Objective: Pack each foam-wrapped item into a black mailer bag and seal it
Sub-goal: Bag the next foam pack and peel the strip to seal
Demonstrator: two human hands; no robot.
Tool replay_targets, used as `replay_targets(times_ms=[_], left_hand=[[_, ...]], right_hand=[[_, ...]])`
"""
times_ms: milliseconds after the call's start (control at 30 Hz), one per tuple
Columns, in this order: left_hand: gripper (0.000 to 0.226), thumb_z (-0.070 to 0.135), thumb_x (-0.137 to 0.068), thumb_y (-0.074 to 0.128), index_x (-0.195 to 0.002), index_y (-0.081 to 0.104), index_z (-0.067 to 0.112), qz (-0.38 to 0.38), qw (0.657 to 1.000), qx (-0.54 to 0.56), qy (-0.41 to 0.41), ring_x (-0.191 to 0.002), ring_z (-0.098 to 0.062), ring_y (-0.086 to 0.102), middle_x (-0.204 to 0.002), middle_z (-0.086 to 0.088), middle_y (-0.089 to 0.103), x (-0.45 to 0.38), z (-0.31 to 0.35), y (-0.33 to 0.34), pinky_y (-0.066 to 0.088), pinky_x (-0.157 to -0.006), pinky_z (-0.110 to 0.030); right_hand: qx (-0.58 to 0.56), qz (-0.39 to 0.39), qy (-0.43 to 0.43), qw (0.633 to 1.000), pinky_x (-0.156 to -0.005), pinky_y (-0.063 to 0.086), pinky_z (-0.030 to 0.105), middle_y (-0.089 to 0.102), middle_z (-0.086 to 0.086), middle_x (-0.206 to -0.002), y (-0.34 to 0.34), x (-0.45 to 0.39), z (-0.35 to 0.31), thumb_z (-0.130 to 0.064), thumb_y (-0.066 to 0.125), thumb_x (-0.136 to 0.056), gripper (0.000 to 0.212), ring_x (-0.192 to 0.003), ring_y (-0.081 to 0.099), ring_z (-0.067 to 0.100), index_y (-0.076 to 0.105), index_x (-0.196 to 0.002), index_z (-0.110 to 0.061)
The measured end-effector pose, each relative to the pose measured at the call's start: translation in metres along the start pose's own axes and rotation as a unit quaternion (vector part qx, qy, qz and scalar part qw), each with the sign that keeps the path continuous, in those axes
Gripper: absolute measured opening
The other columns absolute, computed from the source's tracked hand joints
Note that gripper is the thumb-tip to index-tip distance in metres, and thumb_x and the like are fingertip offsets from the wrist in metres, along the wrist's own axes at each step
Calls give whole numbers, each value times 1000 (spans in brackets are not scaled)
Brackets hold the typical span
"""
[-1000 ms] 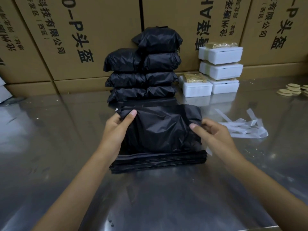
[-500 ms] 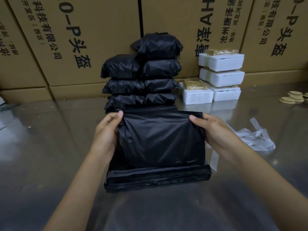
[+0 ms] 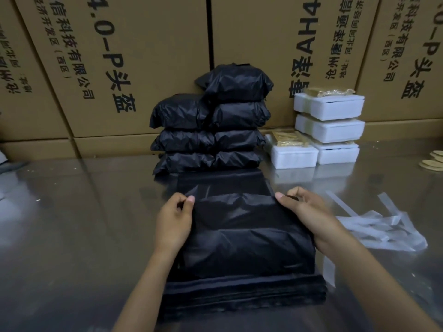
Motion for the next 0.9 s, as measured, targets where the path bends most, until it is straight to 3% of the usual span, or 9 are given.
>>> replay_targets(times_ms=[100, 167, 267, 367, 467, 633, 733, 833, 900], left_hand=[[28, 41, -103, 44, -84, 47, 20, 5, 979, -198, 40, -74, -30, 59, -74, -1, 60, 9, -5, 15, 35, -57, -35], [24, 42, -106, 35, -96, 47, 23, -14, 963, -268, 37, -76, -29, 58, -84, -4, 64, 14, -7, 32, 34, -60, -34], [31, 40, -108, 27, -115, 49, 18, -27, 950, -311, 24, -79, -28, 58, -93, -8, 67, 16, -8, 41, 33, -62, -35], [35, 40, -108, 26, -119, 49, 16, -34, 947, -319, 21, -87, -31, 64, -94, -9, 68, 18, -9, 42, 34, -63, -34], [35, 41, -108, 28, -115, 51, 17, -21, 950, -310, 34, -81, -28, 65, -88, -7, 68, 21, -8, 41, 33, -59, -33], [31, 46, -104, 38, -91, 49, 20, -7, 975, -219, 41, -70, -23, 62, -73, 1, 62, 19, -15, 35, 37, -55, -33], [32, 44, -98, 54, -79, 51, 17, -46, 997, -38, -45, -63, -15, 59, -65, 3, 59, 8, -27, 34, 41, -57, -32], [22, 33, -92, 63, -76, 55, 19, -86, 965, 155, -192, -41, -6, 46, -49, 11, 50, 5, -44, 32, 32, -38, -20], [15, 20, -89, 63, -77, 55, 19, -112, 938, 238, -228, -40, -8, 41, -52, 8, 46, 8, -48, 33, 25, -34, -20]], right_hand=[[162, 36, -50, 985, -60, 41, 17, 56, 6, -74, 5, -14, 3, -32, 65, -97, 34, -69, 53, 15, 50, -76, -10], [204, 51, -68, 975, -50, 35, 12, 48, 6, -66, 9, -19, 6, -31, 59, -100, 40, -61, 46, 14, 45, -71, -10], [243, 71, -72, 965, -49, 29, 23, 37, 1, -57, 11, -23, 13, -31, 56, -102, 47, -53, 38, 14, 36, -63, -14], [226, 87, -64, 968, -47, 32, 16, 38, 0, -55, 10, -25, 18, -29, 57, -101, 49, -53, 38, 14, 36, -60, -14], [163, 106, -47, 980, -45, 34, 10, 44, 0, -55, 5, -24, 30, -29, 61, -100, 46, -54, 43, 13, 43, -60, -13], [116, 121, -37, 985, -42, 33, 9, 45, -10, -45, -1, -22, 41, -28, 65, -97, 47, -42, 44, 0, 47, -57, -14], [112, 118, -34, 986, -41, 32, 9, 44, -12, -41, -2, -21, 44, -30, 66, -96, 47, -42, 43, 0, 47, -56, -14], [103, 116, -35, 987, -41, 33, 9, 51, -2, -53, -2, -20, 45, -31, 66, -96, 43, -54, 47, 11, 53, -62, -10], [92, 116, -33, 988, -41, 33, 9, 52, 0, -56, -2, -19, 45, -32, 65, -96, 41, -55, 47, 13, 55, -65, -8]])
Point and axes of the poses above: each hand's wrist, its own x-axis away from the middle knuckle, its own y-axis out of the palm, z = x × y, the point moved 7 cm from there along -x, towards the middle knuckle
